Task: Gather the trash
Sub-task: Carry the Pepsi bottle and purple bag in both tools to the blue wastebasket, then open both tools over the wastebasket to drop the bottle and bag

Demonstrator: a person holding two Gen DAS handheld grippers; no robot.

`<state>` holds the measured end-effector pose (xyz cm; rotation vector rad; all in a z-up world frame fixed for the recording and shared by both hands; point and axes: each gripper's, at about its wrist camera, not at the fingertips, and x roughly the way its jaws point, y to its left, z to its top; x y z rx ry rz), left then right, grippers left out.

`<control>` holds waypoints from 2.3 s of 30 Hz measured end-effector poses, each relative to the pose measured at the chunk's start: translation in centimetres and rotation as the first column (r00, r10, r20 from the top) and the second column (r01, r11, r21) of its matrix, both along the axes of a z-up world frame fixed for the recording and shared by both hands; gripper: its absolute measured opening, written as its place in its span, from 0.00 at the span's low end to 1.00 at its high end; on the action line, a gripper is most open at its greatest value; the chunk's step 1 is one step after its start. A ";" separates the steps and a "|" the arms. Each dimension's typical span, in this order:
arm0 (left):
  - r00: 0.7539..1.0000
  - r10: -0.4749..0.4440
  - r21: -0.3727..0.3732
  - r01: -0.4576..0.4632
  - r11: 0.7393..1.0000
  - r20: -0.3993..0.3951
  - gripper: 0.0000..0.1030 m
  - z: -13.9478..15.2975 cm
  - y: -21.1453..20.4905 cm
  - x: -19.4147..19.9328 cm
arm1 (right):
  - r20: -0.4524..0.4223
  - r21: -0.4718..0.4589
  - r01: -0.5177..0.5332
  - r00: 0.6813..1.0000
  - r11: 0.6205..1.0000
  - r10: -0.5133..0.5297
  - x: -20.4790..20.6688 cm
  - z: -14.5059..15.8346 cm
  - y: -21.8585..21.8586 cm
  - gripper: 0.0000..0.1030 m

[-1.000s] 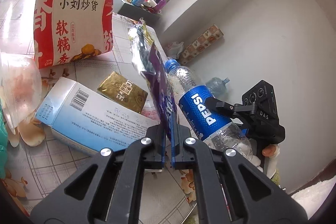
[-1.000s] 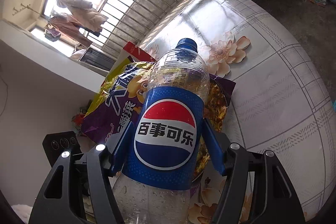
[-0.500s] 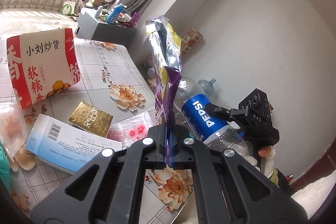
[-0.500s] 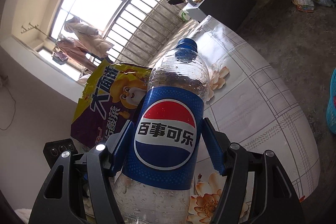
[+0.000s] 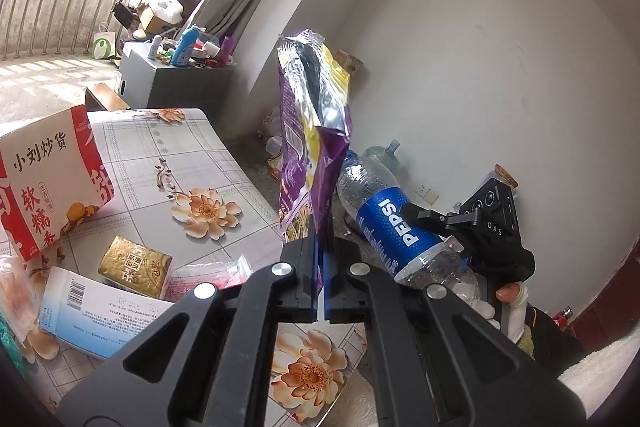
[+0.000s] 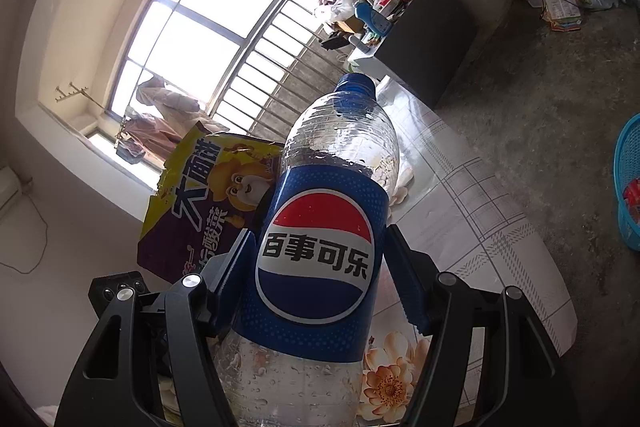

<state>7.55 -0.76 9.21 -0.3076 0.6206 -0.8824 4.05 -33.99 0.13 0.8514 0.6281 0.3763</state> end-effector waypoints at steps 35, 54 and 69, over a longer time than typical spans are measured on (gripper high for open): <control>0.884 -0.460 0.241 0.466 0.851 -0.086 0.00 -3.5 -35.4 4.2 | -0.230 0.041 0.660 0.737 0.750 -0.636 -11.9 -10.8 -21.8 0.63; 0.851 -0.424 0.540 0.524 0.658 -0.309 0.40 -20.5 -54.5 8.2 | -0.569 0.101 0.747 0.585 0.657 -0.578 -6.1 -29.9 -31.9 0.70; 0.890 -0.415 0.439 0.455 0.775 -0.190 0.58 -11.5 -46.6 6.8 | -0.460 0.045 0.763 0.589 0.644 -0.665 -8.6 -25.3 -29.7 0.70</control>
